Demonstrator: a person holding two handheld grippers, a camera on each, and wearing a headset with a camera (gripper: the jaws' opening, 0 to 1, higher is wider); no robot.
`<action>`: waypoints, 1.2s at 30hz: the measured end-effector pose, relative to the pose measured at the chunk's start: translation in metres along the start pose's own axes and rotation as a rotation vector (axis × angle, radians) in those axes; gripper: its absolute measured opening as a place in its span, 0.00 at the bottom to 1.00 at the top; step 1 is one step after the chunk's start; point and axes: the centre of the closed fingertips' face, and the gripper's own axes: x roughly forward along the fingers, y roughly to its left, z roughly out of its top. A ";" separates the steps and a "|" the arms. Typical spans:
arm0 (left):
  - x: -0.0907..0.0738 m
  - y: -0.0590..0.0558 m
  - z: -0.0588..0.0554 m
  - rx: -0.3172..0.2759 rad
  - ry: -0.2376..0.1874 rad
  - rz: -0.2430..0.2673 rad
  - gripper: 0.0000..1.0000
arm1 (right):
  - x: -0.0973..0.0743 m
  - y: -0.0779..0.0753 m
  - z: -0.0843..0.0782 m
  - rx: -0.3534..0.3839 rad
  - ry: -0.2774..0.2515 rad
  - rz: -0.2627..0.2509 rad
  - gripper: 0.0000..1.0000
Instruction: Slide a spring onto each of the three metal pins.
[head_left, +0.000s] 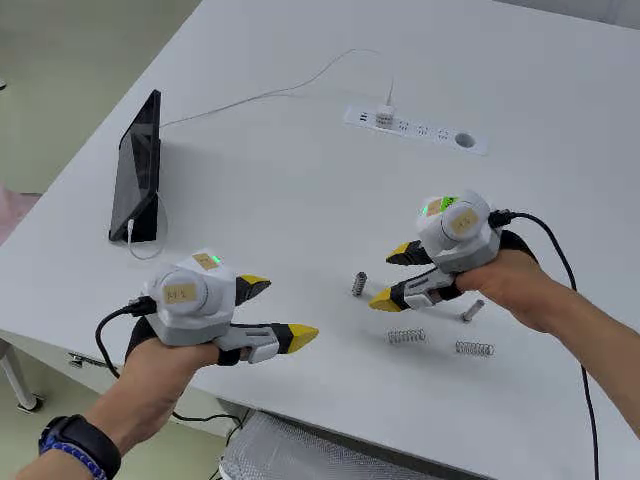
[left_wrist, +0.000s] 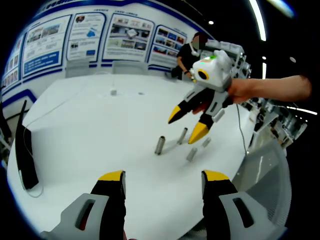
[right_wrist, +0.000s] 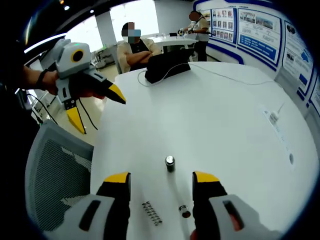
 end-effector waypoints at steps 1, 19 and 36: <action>0.001 -0.001 0.000 0.002 0.002 -0.001 0.63 | -0.003 0.000 0.000 0.010 -0.011 -0.012 0.52; 0.007 -0.005 -0.001 0.025 0.022 -0.020 0.64 | -0.041 0.003 -0.019 0.193 -0.149 -0.117 0.67; 0.023 -0.013 -0.003 0.039 0.056 -0.051 0.70 | -0.072 0.018 -0.062 0.348 -0.222 -0.201 0.78</action>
